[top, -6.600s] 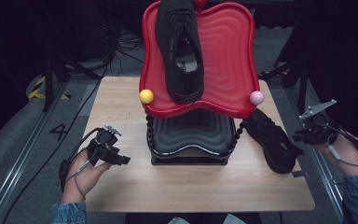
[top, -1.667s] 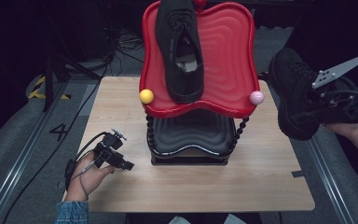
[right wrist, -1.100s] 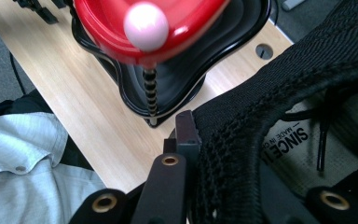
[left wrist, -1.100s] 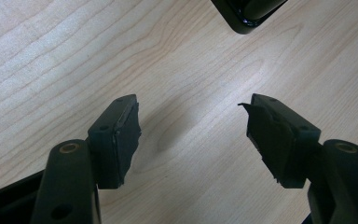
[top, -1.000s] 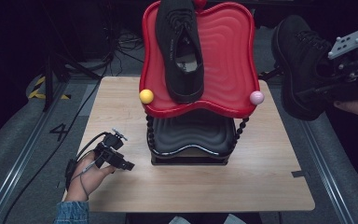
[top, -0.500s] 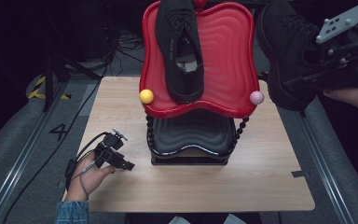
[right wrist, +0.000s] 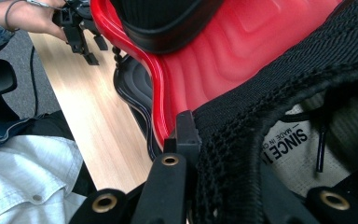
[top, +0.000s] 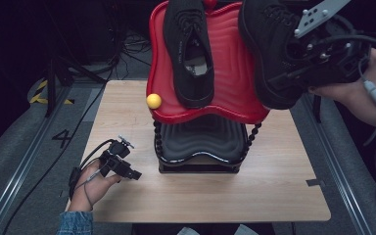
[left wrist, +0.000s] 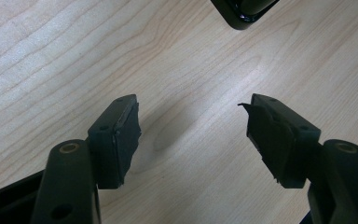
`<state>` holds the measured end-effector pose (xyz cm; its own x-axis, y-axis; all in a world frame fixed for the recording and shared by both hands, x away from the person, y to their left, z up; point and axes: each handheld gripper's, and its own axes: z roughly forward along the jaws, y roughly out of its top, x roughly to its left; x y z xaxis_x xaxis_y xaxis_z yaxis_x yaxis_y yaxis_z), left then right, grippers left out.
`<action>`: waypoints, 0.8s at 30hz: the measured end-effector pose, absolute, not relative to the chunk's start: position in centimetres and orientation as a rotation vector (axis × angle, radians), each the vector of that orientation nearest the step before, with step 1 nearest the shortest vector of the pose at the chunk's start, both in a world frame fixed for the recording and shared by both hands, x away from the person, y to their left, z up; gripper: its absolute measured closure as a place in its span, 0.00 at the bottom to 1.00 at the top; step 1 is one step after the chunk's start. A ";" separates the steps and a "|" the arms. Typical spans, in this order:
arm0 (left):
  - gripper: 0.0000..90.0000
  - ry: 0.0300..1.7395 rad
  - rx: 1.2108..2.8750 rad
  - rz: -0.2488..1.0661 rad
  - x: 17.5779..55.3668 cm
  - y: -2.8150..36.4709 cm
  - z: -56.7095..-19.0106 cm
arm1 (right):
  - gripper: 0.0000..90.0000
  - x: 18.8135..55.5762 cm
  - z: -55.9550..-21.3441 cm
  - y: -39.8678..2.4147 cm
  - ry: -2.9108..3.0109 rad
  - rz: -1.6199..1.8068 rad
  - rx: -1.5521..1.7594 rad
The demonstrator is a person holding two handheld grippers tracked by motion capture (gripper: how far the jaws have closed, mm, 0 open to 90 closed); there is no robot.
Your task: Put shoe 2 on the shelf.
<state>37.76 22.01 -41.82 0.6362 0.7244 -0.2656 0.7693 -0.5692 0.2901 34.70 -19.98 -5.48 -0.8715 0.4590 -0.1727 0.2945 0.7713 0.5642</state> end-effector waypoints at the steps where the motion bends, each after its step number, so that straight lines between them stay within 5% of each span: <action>1: 0.39 1.187 2.481 -0.152 37.8 22.0 -41.8 | 0.98 34.8 -5.5 -19.6 2.665 0.774 0.572; 24: 0.39 1.192 2.485 -0.181 37.9 22.0 -42.2 | 0.97 37.4 -7.0 -14.7 2.660 0.703 0.545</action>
